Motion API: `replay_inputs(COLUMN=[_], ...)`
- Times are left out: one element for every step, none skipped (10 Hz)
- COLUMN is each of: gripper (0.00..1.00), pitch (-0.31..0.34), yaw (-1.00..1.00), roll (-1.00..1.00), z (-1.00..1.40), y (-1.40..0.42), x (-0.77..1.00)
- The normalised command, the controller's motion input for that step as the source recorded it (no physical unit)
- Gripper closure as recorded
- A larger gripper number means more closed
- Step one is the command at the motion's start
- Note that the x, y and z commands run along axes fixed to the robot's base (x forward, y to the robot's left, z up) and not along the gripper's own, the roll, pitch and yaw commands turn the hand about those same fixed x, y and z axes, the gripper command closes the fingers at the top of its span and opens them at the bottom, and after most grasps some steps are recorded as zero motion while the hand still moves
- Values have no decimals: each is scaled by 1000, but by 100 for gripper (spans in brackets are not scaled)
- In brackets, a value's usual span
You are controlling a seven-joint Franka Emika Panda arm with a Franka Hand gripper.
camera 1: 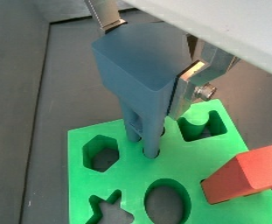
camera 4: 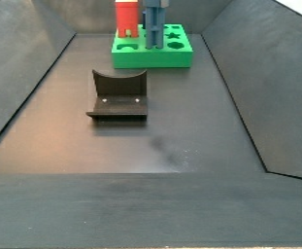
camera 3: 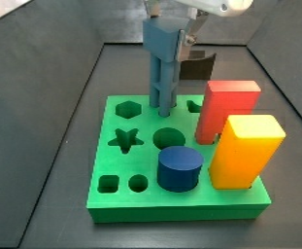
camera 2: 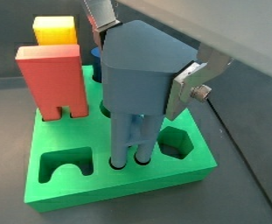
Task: Pick up the 3 prong object. Move up. Place the 3 prong object on the fixture. Regrasp the 3 prong object. Move to above the board. Insert the 3 prong object.
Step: Insert the 3 prong object.
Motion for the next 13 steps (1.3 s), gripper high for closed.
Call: replay_inputs(gripper=[100, 100, 100, 100, 100, 100, 100, 100, 100, 100, 100, 100, 100], pitch=[0, 0, 0, 10, 4, 0, 0, 0, 11, 34, 60, 114, 181], yaw=[-217, -151, -69, -83, -111, -309, -251, -226, -243, -197, -174, -160, -174], roll=[-37, -26, -6, 0, 0, 0, 0, 9, 24, 46, 67, 106, 140], z=[-71, -43, -49, -86, -129, -160, -197, -266, -343, -329, -391, -451, -660], y=[0, 0, 0, 29, 31, 43, 51, 0, 0, 0, 0, 0, 0], x=[114, 94, 3, 0, 0, 0, 0, 0, 9, 26, 9, 29, 174])
